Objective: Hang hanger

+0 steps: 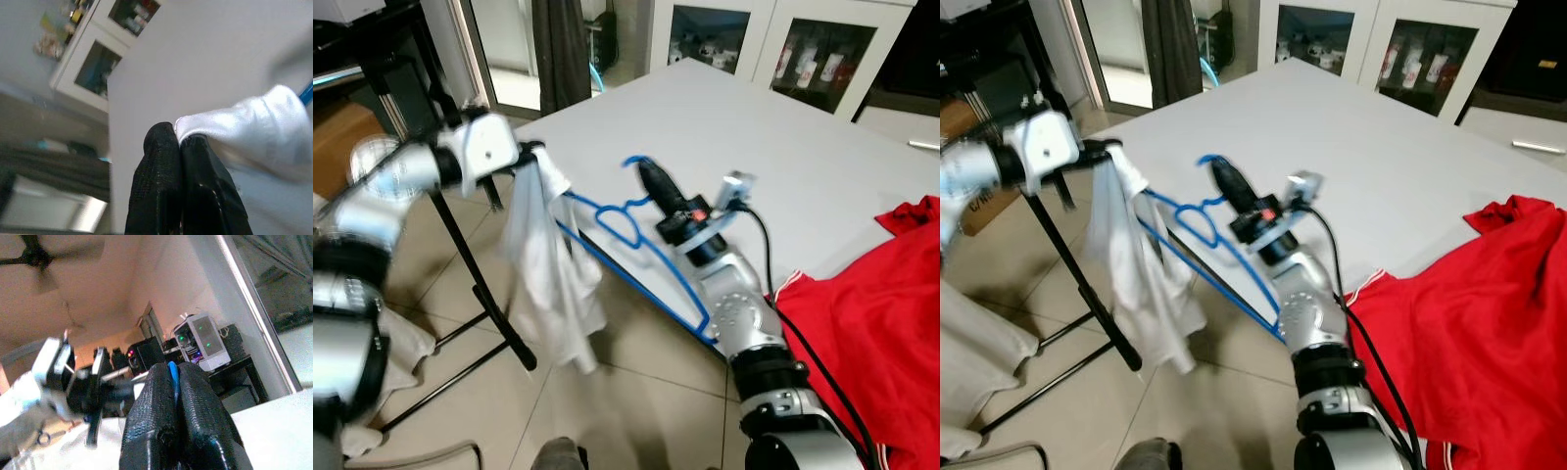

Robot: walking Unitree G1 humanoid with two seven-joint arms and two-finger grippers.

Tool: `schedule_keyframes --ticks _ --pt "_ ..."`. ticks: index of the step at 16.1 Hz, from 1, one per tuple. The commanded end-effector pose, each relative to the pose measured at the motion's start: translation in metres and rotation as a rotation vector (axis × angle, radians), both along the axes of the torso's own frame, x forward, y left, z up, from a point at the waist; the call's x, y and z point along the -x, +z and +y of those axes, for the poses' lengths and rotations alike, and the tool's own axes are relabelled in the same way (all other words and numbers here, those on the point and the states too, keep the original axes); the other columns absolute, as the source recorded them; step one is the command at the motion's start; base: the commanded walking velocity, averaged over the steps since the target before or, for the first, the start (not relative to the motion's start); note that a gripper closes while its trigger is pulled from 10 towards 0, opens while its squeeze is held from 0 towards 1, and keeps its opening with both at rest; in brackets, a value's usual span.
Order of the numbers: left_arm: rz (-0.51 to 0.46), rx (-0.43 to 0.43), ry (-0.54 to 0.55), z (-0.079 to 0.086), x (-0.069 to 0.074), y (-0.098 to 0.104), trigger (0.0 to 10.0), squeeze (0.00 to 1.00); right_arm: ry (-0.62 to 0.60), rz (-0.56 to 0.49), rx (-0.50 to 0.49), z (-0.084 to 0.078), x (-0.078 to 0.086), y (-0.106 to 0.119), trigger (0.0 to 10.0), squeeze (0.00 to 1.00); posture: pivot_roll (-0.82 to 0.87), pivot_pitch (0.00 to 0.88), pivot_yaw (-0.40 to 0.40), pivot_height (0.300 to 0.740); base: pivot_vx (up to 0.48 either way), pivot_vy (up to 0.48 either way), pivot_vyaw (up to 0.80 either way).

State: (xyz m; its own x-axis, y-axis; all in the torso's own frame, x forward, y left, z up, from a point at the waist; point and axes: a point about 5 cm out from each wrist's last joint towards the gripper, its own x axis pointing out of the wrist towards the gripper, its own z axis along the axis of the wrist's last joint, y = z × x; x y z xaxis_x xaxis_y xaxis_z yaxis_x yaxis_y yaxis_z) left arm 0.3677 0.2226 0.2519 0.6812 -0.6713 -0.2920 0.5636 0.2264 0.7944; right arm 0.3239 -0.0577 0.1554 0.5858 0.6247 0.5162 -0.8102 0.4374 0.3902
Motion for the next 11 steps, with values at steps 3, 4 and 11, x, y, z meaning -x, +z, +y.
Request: schedule_keyframes --ticks 3,4,11 --pt "0.005 -0.105 -0.063 -0.002 0.001 0.001 10.0 0.0 0.05 -0.09 -0.014 0.027 0.007 0.015 10.0 0.0 0.08 0.0 0.036 0.74 0.0 0.0 0.0" --pt "0.004 -0.112 -0.089 -0.005 0.001 0.0 10.0 0.0 0.054 -0.116 0.008 0.03 0.008 0.015 10.0 0.0 0.08 0.0 0.037 0.74 0.0 0.0 0.0" --pt "-0.063 0.097 -0.189 -0.048 0.001 -0.024 10.0 0.0 0.044 -0.142 0.021 0.039 0.011 0.015 10.0 0.0 0.09 0.0 0.035 0.74 0.0 0.0 0.0"
